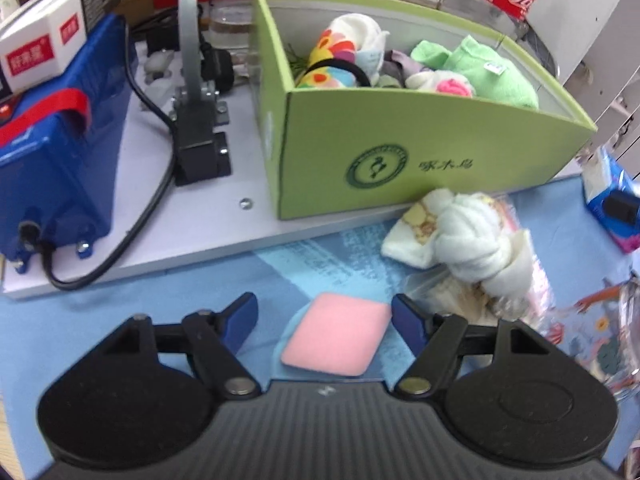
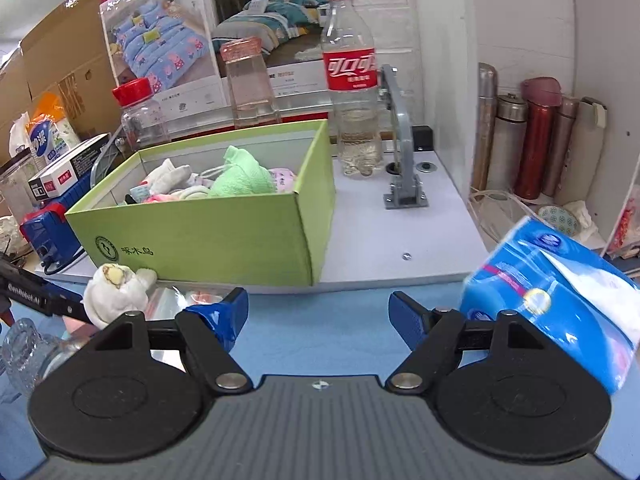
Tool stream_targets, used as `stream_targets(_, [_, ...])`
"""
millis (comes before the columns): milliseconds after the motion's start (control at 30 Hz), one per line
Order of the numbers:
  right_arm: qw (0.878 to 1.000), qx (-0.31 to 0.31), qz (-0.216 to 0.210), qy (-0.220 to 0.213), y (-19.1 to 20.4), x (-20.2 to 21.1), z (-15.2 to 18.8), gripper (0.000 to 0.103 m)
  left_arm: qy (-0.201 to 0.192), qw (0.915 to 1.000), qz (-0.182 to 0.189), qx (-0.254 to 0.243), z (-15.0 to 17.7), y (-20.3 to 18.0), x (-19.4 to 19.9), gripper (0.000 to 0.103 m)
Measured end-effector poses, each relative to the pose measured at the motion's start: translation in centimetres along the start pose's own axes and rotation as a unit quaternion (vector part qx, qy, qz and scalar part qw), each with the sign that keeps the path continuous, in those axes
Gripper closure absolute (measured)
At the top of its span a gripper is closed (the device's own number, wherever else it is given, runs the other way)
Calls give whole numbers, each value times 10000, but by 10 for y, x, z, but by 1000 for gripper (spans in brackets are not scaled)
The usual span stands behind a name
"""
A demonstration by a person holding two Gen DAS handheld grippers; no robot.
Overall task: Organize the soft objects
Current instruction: 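Withdraw both tools from the box, bringing the left tool over the pink sponge, then move the right tool to the white knotted sock while the left tool hovers over the pink sponge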
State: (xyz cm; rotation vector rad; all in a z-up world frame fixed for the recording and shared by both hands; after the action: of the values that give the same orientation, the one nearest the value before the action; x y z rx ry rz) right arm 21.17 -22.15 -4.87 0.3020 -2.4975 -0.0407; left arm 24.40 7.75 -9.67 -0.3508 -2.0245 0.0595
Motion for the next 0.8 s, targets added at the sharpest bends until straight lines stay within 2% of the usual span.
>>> stream_targets(33, [9999,50,-97,41,7,-4,-3,39,-34,10000,-36,-49,3,3,2,28])
stream_targets(200, [9972,308,-565,370,44,-21,-14,39,-246,9987,-277,345,17,42,18,27])
stream_targets(333, [9914,743,-888,614,88,-29,-31,39,-404,9951,-196,878,18,66,28,27])
stream_targets(433, [9825,1276,-965,952,129,-40,-38,39,-593,9925,-62,1068,19,70,37,27])
stream_targets(533, [9680,1850,-875,1454,167,-64,-36,39,-753,9905,126,1140,22,68,45,27])
stream_targets(633, [9562,2094,-666,1934,184,-91,-29,39,-814,9898,222,1149,27,69,53,27])
stream_targets(733, [9473,2130,-393,2362,182,-111,-22,39,-905,9890,192,1155,30,74,60,27])
stream_targets(800, [9483,1951,-305,2484,171,-116,-23,39,-944,9887,159,1151,34,81,65,27])
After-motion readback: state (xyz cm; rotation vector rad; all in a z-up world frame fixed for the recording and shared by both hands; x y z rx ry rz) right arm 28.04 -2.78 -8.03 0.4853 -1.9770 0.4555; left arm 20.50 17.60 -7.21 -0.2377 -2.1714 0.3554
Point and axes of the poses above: each gripper's, at about its wrist camera, not at the fingertips, and x roughly against the way its jaws point, y to its left, z to its underside, the point moved 8 cm from there along -x, roughly the way its jaws point, and after that the axes turned 4 degrees about x, right-handed, at the moved point
